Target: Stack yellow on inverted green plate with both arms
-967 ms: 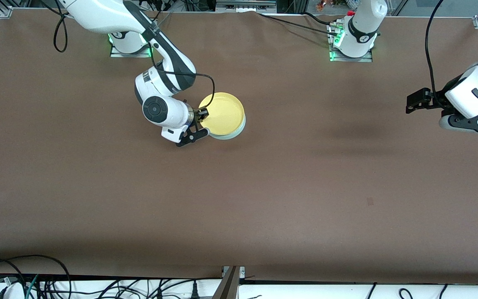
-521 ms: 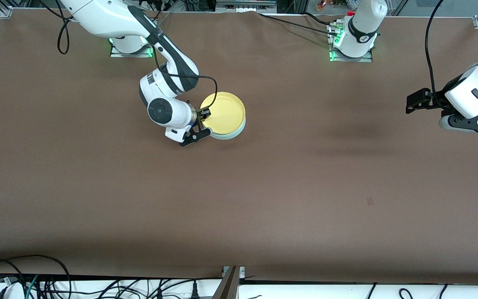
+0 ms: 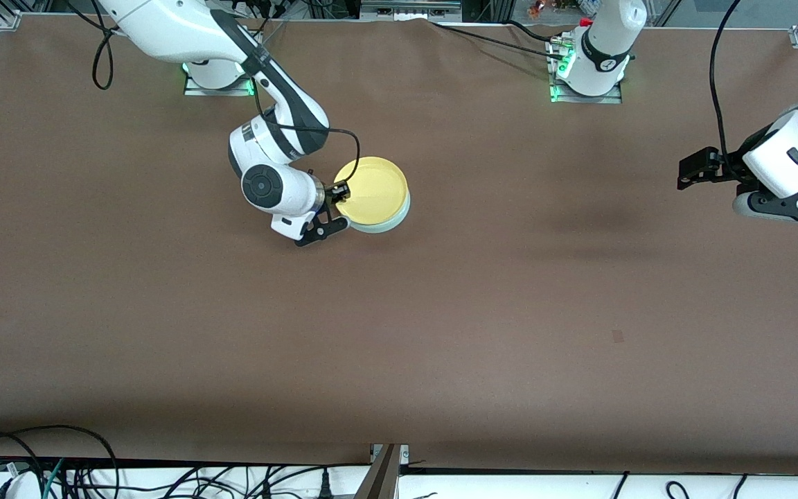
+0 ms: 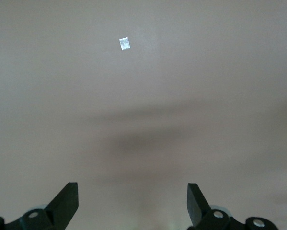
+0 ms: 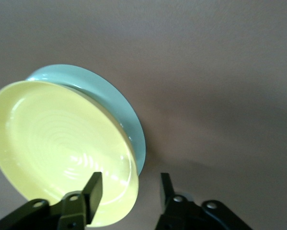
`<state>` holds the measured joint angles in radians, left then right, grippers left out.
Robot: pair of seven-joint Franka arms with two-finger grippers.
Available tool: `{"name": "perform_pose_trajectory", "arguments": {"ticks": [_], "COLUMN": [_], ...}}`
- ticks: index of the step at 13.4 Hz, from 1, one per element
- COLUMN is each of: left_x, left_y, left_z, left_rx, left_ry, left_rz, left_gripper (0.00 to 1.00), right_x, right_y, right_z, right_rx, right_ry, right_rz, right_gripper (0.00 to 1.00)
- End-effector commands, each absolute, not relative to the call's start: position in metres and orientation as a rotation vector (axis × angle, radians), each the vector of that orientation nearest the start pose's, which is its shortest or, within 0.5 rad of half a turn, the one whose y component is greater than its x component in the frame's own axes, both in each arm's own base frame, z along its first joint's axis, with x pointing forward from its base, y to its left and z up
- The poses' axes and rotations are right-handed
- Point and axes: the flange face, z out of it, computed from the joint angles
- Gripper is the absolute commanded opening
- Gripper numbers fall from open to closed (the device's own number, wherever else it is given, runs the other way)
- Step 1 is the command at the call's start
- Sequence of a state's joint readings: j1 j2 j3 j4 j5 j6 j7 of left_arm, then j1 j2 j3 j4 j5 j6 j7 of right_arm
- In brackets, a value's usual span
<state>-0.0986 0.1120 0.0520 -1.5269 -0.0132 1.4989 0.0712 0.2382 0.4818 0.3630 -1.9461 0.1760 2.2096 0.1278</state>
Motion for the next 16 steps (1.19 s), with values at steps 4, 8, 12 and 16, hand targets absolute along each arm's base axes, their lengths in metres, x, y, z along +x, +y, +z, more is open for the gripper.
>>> {"name": "perform_pose_trajectory", "arguments": {"ticks": [4,8,12,16], "left_x": [0.580,0.580,0.580,0.580], "left_y": [-0.030,-0.030,-0.030,-0.030], "left_z": [0.581,0.581,0.580,0.580], "left_rx": [-3.145,-3.147,-3.148,-3.148], "left_ry": [0.204,0.196,0.196,0.196], "left_rz": [0.222,0.222,0.225,0.225], "left_gripper": [1.00,1.00,1.00,1.00], "right_x": [0.520,0.568,0.592,0.575], "right_y": [0.264,0.155,0.032,-0.012], "right_z": [0.408,0.502,0.569,0.617], "right_rx": [-3.167,-3.216,-3.120,-3.129], "right_ry": [-0.172,0.097,0.056,0.132], "right_rz": [0.114,0.188,0.079,-0.044], "right_gripper": [1.00,1.00,1.00,1.00]}}
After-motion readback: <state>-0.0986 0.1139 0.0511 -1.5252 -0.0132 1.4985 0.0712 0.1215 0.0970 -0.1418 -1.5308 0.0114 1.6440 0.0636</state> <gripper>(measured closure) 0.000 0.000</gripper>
